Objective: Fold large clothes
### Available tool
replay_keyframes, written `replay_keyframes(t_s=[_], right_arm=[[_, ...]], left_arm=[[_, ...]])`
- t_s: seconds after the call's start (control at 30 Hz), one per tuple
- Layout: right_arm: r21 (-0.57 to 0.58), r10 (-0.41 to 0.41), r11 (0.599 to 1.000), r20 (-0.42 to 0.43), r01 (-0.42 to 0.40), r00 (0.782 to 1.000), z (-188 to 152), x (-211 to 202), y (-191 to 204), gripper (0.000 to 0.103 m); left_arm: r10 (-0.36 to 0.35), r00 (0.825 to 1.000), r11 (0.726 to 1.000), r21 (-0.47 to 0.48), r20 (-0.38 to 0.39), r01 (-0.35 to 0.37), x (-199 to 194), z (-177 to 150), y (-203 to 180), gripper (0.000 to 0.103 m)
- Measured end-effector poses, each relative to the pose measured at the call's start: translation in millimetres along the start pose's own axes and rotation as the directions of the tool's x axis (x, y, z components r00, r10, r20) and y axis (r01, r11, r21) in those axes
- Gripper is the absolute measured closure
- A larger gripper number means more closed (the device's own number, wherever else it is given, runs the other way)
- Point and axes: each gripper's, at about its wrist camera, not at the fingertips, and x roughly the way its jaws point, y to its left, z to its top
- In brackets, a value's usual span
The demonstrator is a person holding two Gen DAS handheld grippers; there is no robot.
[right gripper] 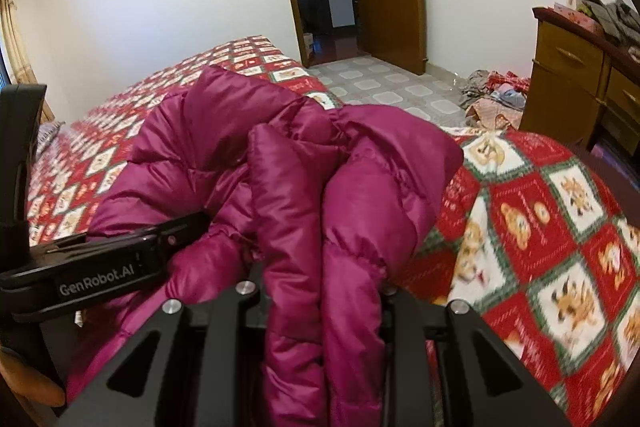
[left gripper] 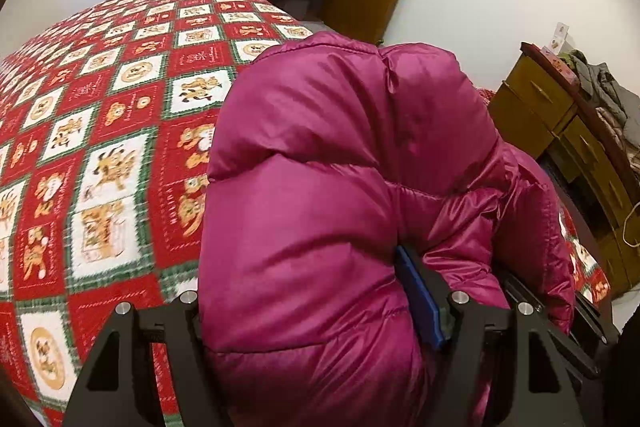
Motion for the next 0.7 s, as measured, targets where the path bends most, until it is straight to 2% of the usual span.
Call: replay_keyframes(t_s=[0.13,0.33,0.47,0.57,0.63,0.7], right_arm=[[-0.059,-0.041,0.997,0.002,0.041,0.999,8.0,10.0,-1.1,0.076],[-0.05,-0.042,0.998,-0.042,0.04,0.998,11.7,33.5,-18.8,0.076],[-0.011,0.005,1.0,-0.071,-0.006,0.997,13.7,40.7,-29.2,0.074],[0.007,0.019,1.0,-0.074,-0.019,0.997,11.8,36.4,-35.0,0.065],[0.022,0.019,1.0,-0.064,-0.017,0.998,12.1,29.0,-40.8,0.049],[0.063,0.007,0.998,-0.019,-0.006,1.0,10.6,7.8,-48.4,0.043]], left_arm=[[0.013,1.0,1.0,-0.007,-0.006,-0.013,16.3,10.1,-5.1,0.03],[0.065,0.998,0.998,0.015,-0.009,-0.065,35.4,18.3,-11.8,0.029],[0.101,0.995,0.995,0.018,0.001,-0.101,48.4,17.8,-11.6,0.02],[0.107,0.994,0.994,0.018,0.004,-0.107,51.1,16.7,-9.9,0.016],[0.111,0.994,0.993,0.032,0.012,-0.112,49.9,16.2,-10.2,0.015],[0.113,0.994,0.993,0.037,0.016,-0.113,48.9,16.1,-10.3,0.015]])
